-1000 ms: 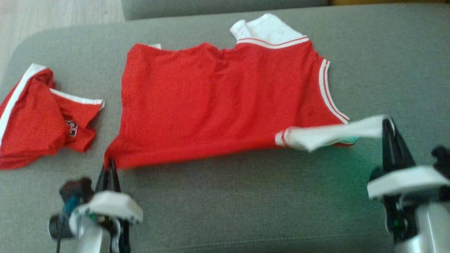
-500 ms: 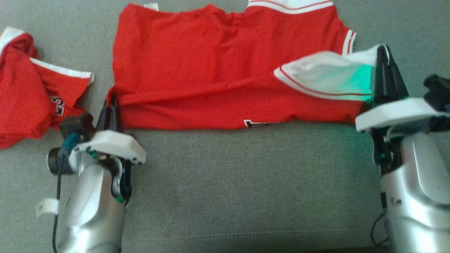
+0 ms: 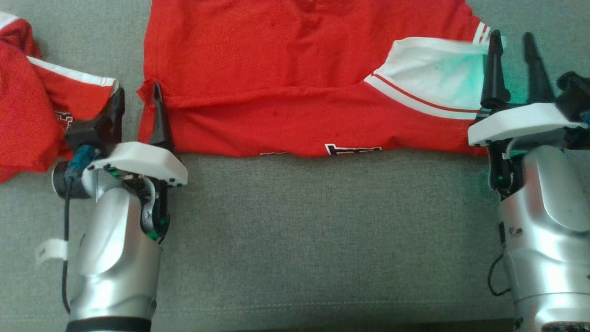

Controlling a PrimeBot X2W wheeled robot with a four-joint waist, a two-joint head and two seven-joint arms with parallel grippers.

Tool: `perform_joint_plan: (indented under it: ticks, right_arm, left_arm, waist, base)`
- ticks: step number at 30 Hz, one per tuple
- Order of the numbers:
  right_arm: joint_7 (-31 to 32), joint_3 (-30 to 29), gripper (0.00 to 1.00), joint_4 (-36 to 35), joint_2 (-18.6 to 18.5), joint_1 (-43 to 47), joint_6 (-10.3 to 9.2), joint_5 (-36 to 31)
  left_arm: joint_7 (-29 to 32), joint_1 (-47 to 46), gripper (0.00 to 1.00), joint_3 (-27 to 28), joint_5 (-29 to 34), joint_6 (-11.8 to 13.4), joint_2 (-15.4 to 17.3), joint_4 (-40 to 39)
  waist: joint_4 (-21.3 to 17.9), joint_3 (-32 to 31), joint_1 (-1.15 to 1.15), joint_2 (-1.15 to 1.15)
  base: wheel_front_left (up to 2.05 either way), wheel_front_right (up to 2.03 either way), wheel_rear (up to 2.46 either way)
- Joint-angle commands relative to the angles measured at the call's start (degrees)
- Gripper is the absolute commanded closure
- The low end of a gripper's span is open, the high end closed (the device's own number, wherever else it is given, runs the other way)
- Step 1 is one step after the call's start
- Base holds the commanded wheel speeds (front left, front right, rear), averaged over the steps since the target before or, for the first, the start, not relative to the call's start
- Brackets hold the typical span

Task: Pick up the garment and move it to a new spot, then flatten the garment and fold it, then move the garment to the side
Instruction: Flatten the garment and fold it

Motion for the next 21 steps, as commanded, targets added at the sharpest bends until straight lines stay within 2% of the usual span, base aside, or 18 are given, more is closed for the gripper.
perform_joint_plan:
  ticks: [1, 6, 17, 21]
  right_arm:
    - [-1.0, 0.6, 0.00, -1.4, 0.5, -0.8, 0.36, -0.9]
    - [-1.6, 1.7, 0.00, -2.3, 0.6, 2.5, 0.36, 0.0]
    - [-1.7, 4.8, 0.00, -3.5, 0.7, 12.0, 0.36, 2.4]
    - [-1.7, 5.9, 0.00, -3.6, 0.7, 12.9, 0.36, 2.7]
  left_arm:
    - [-0.3, 0.8, 0.00, 1.8, -0.8, 0.5, 1.3, -3.6]
    - [-0.3, 6.2, 0.00, 0.7, -1.9, 0.8, 1.3, -7.5]
    - [-0.3, 12.8, 0.00, -4.0, -4.5, 1.8, 1.3, -8.3]
    - [-0.3, 13.1, 0.00, -5.1, -4.9, 1.5, 1.3, -7.3]
  waist:
    - [-0.1, -0.5, 0.00, 0.00]
    - [-0.2, -1.4, 0.00, 0.00]
    - [-0.5, -2.0, 0.00, 0.00]
    - [-0.7, -2.1, 0.00, 0.00]
  base:
    - [0.00, 0.00, 0.00]
    - [0.00, 0.00, 0.00]
    - [0.00, 0.00, 0.00]
    - [0.00, 0.00, 0.00]
